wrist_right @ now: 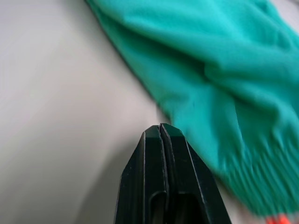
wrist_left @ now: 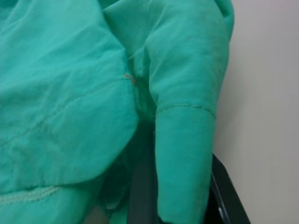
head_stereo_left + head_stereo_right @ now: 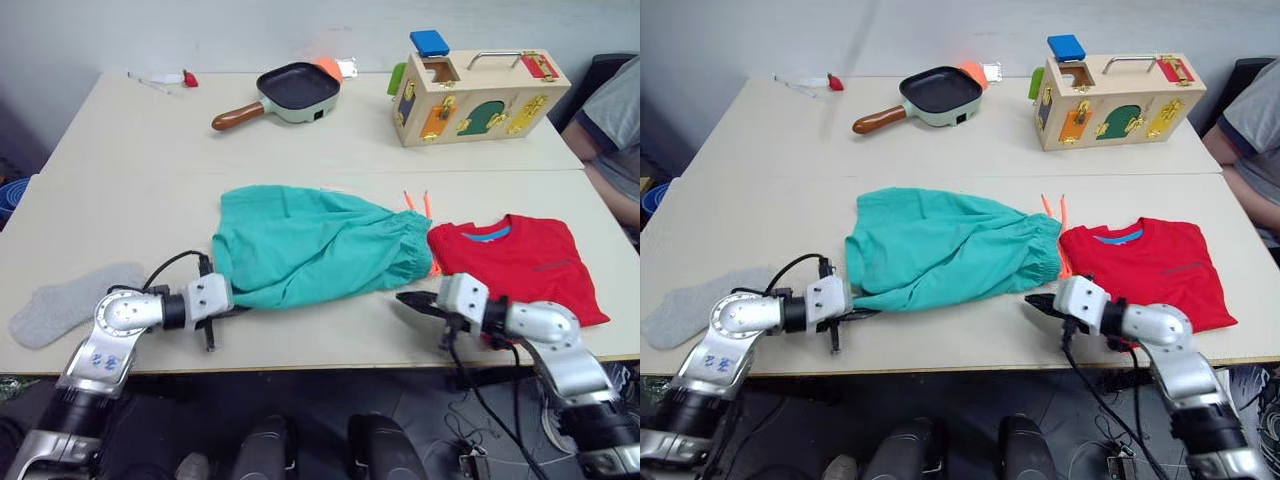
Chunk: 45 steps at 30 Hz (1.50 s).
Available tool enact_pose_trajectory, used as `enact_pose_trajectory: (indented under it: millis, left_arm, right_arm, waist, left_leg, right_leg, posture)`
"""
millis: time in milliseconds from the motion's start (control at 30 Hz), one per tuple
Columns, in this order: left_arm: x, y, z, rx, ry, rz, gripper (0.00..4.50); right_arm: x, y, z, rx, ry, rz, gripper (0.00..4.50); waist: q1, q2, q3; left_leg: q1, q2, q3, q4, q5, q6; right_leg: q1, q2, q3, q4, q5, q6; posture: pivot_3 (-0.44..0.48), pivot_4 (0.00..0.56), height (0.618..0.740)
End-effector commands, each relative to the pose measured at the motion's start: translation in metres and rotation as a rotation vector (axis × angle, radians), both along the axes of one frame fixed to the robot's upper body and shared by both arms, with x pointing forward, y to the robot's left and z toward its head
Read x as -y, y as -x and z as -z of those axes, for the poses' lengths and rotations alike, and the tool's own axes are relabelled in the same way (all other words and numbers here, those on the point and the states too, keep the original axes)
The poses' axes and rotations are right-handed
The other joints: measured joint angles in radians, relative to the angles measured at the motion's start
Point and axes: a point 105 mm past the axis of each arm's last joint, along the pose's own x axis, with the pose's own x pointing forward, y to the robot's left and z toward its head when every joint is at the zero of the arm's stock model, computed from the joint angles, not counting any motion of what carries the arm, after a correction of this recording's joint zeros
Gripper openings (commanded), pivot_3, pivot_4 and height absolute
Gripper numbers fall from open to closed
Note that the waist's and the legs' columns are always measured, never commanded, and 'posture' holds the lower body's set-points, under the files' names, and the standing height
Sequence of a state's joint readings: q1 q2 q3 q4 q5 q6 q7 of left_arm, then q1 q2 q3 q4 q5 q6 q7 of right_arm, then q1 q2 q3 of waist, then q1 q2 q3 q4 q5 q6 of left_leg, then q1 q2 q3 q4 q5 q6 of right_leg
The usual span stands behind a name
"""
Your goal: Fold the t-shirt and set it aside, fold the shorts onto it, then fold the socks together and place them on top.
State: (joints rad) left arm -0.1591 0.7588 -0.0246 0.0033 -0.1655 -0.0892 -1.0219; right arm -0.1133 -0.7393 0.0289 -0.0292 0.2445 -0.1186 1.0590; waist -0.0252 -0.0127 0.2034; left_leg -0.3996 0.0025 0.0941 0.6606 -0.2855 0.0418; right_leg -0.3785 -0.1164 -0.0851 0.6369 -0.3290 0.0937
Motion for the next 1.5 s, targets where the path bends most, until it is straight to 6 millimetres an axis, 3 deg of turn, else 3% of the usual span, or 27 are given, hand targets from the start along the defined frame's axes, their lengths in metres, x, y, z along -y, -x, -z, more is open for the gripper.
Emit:
enact_pose_trajectory:
  millis: [33, 233, 333, 500, 600, 633, 667, 767, 833, 1000, 1100, 1267, 1433, 1500]
  left_arm:
    - [0.006, 0.020, -0.008, -0.016, 0.046, 0.039, 0.02]
    - [0.012, 0.051, -0.009, -0.117, 0.125, 0.031, 0.02]
    - [0.007, 0.059, -0.011, -0.163, 0.132, 0.030, 0.63]
    - [-0.024, 0.062, -0.016, -0.232, 0.129, -0.031, 2.24]
    - [-0.044, 0.066, -0.029, -0.306, 0.192, -0.060, 3.24]
    - [-0.052, 0.059, -0.040, -0.281, 0.231, -0.099, 3.51]
    - [-0.058, 0.049, -0.050, -0.251, 0.266, -0.141, 3.55]
    - [-0.064, 0.023, -0.063, -0.206, 0.305, -0.221, 3.55]
    - [-0.054, 0.011, -0.063, -0.173, 0.263, -0.193, 3.55]
    - [-0.013, 0.019, -0.059, -0.165, 0.125, 0.040, 3.55]
    - [0.006, 0.021, -0.061, -0.180, 0.164, 0.092, 3.55]
    - [0.014, 0.016, -0.040, -0.184, 0.078, 0.073, 3.55]
    - [0.019, 0.017, -0.036, -0.197, 0.081, 0.070, 3.55]
    - [0.018, 0.017, -0.031, -0.189, 0.044, 0.061, 3.15]
  right_arm:
    - [0.010, 0.017, -0.009, -0.009, 0.004, -0.031, 0.00]
    - [0.021, 0.030, -0.010, -0.046, -0.052, 0.010, 0.00]
    - [0.014, 0.041, -0.014, -0.162, -0.158, -0.019, 0.00]
    - [0.011, 0.054, -0.026, -0.245, -0.208, -0.096, 1.65]
    - [0.012, 0.057, -0.040, -0.293, -0.271, -0.100, 2.75]
    - [0.013, 0.052, -0.048, -0.273, -0.289, -0.095, 3.04]
    - [0.012, 0.045, -0.056, -0.243, -0.306, -0.090, 3.40]
    - [0.003, 0.026, -0.070, -0.174, -0.335, -0.096, 3.40]
    - [-0.009, 0.017, -0.072, -0.147, -0.337, -0.123, 3.40]
    - [-0.026, 0.009, -0.079, -0.115, -0.349, -0.162, 3.40]
    - [-0.029, 0.013, -0.077, -0.120, -0.344, -0.174, 3.40]
    - [-0.032, 0.021, -0.069, -0.128, -0.314, -0.190, 3.40]
    - [-0.035, 0.022, -0.068, -0.123, -0.323, -0.176, 3.40]
    - [-0.036, 0.023, -0.067, -0.123, -0.324, -0.171, 3.45]
  waist:
    - [0.000, 0.000, 0.000]
    - [-0.001, 0.000, 0.000]
    - [0.000, 0.000, 0.000]
    - [0.001, 0.001, 0.001]
    - [0.000, 0.001, 0.001]
    - [0.000, 0.001, 0.001]
    - [0.000, 0.001, 0.001]
    - [0.000, 0.001, 0.001]
    - [0.001, 0.001, 0.001]
    - [0.000, 0.001, 0.001]
    - [0.001, 0.001, 0.001]
    - [0.002, 0.001, 0.001]
    - [0.001, 0.001, 0.001]
    - [0.002, 0.001, 0.001]
  left_leg:
    - [0.001, 0.000, 0.000, 0.000, -0.001, 0.000]
    - [0.005, 0.000, 0.000, -0.004, -0.003, -0.006]
    - [0.008, 0.000, 0.001, -0.009, -0.002, -0.006]
    - [0.010, 0.000, 0.000, -0.012, -0.002, -0.005]
    - [0.009, 0.000, 0.000, -0.013, -0.002, -0.005]
    - [0.009, 0.001, 0.000, -0.013, -0.002, -0.005]
    - [0.009, 0.001, 0.000, -0.013, -0.002, -0.005]
    - [0.008, 0.000, 0.000, -0.013, -0.001, -0.004]
    - [0.009, 0.000, 0.001, -0.013, -0.001, -0.004]
    - [0.007, 0.000, 0.001, -0.014, 0.001, -0.006]
    - [0.005, 0.000, 0.001, -0.014, -0.001, -0.004]
    - [0.002, -0.001, 0.001, -0.012, -0.001, -0.001]
    - [0.001, 0.000, 0.001, -0.011, 0.000, 0.000]
    - [0.002, 0.000, 0.000, -0.010, 0.002, -0.001]
  right_leg:
    - [0.002, 0.000, 0.000, -0.001, 0.000, 0.000]
    - [0.004, 0.000, 0.001, -0.002, 0.000, -0.001]
    - [0.004, 0.000, 0.001, -0.003, -0.001, -0.002]
    - [0.004, 0.000, 0.001, -0.003, -0.002, -0.004]
    - [0.004, 0.000, 0.001, -0.005, -0.002, -0.004]
    - [0.004, 0.000, 0.001, -0.005, -0.002, -0.004]
    - [0.004, 0.000, 0.001, -0.006, -0.002, -0.004]
    - [0.004, 0.000, 0.001, -0.008, -0.002, -0.006]
    - [0.004, 0.000, 0.001, -0.009, -0.001, -0.006]
    - [0.002, 0.000, 0.000, -0.008, 0.000, -0.004]
    - [0.001, 0.001, -0.001, -0.008, 0.000, -0.004]
    - [0.002, 0.001, -0.003, -0.009, 0.001, -0.003]
    - [0.002, 0.001, -0.003, -0.010, 0.002, 0.000]
    - [0.002, 0.001, -0.003, -0.010, 0.002, 0.000]
  posture:
    - [0.000, 0.150, 0.740]
    - [0.000, 0.150, 0.740]
    - [0.000, 0.150, 0.740]
    - [0.000, 0.150, 0.740]
    - [0.000, 0.150, 0.740]
    - [0.000, 0.150, 0.740]
    - [0.000, 0.150, 0.740]
    - [0.000, 0.150, 0.740]
    - [0.000, 0.150, 0.740]
    - [0.000, 0.150, 0.740]
    - [0.000, 0.150, 0.740]
    - [0.000, 0.150, 0.740]
    - [0.000, 0.150, 0.740]
    - [0.000, 0.150, 0.740]
